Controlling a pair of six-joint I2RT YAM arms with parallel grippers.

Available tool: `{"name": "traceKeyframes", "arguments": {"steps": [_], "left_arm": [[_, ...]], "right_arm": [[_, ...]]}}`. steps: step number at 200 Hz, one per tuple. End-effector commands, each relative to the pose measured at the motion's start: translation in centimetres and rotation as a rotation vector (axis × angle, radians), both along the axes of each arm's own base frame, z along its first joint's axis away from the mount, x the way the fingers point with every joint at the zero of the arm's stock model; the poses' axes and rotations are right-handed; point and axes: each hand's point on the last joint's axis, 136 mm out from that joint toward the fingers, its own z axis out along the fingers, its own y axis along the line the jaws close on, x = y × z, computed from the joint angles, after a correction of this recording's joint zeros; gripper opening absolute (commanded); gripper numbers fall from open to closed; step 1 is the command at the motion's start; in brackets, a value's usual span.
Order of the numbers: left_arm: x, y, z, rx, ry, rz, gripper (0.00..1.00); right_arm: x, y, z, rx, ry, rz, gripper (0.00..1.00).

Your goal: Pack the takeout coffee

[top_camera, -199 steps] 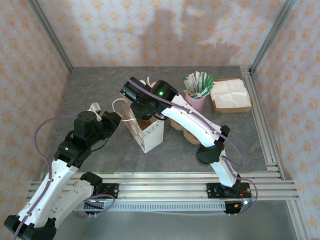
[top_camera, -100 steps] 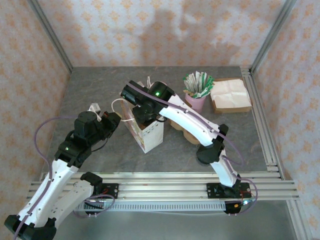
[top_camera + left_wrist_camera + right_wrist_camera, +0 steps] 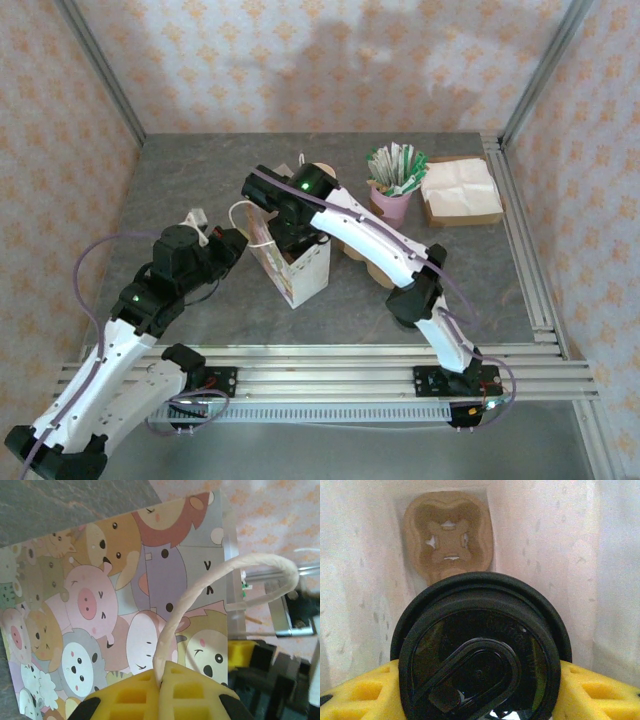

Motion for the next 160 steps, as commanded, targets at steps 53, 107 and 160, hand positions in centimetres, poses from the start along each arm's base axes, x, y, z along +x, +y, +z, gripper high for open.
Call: {"name": "traceKeyframes", "arguments": {"steps": [53, 107, 160], "left_arm": [[-0.6, 0.1, 0.0, 0.033, -0.012, -0.015, 0.0], [-0.6, 0.5, 0.0, 0.055, -0.016, -0.007, 0.0], [-0.7, 1.1, -0.5, 0.078, -0.002, 0.021, 0.0]], "right_arm": [[-0.7, -0.6, -1.7, -0.055, 0.075, 0.007, 0.6], [-0.8, -1.2, -2.5, -0.088, 0.102, 0.012, 0.59], [-1.0, -0.9, -3.8, -0.088, 0.142, 0.016, 0.6]]}}
